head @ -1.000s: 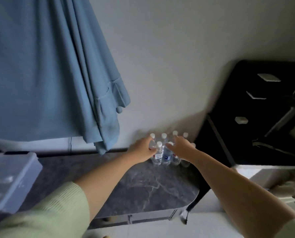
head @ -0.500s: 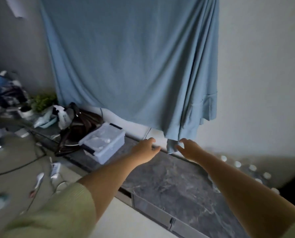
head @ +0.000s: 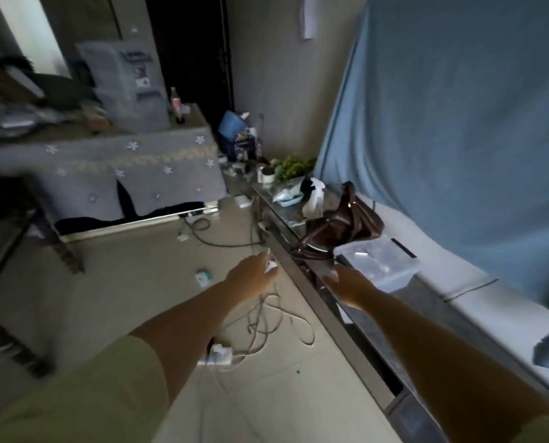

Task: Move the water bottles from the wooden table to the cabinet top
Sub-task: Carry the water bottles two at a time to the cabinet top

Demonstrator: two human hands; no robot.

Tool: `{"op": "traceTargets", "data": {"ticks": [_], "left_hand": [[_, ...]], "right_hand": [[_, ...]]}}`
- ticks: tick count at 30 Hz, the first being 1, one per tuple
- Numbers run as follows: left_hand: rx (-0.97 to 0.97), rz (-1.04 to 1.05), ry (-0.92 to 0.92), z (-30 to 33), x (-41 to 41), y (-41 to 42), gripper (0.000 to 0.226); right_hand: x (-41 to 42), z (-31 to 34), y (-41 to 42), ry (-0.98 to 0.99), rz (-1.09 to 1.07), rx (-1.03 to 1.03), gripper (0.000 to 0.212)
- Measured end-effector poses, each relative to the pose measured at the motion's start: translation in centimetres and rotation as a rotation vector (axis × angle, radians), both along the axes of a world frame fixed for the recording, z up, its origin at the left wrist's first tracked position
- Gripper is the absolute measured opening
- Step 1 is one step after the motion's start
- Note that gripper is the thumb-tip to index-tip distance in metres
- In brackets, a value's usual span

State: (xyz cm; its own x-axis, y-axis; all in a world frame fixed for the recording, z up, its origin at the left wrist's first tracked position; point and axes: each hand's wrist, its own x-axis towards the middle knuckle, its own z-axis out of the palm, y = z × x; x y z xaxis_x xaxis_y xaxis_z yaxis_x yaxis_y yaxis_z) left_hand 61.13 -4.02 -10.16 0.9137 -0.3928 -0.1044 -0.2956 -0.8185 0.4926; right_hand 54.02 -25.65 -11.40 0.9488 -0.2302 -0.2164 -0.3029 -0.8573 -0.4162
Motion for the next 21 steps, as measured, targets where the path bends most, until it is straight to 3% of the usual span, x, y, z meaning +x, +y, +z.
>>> {"op": "traceTargets", "data": {"ticks": [10,21], "left_hand": [[0.042,0.405,-0.023,0.2,1.8,23.3,0.05],[0.048,0.794,0.026,0.2,-2.2,33.6,0.047]], "right_hand": [[10.6,1.0,21.5,0.018,0.427,-0.032,0.052],[15.4,2.0,35.2,0.014,0.825,-0.065,0.051]]}}
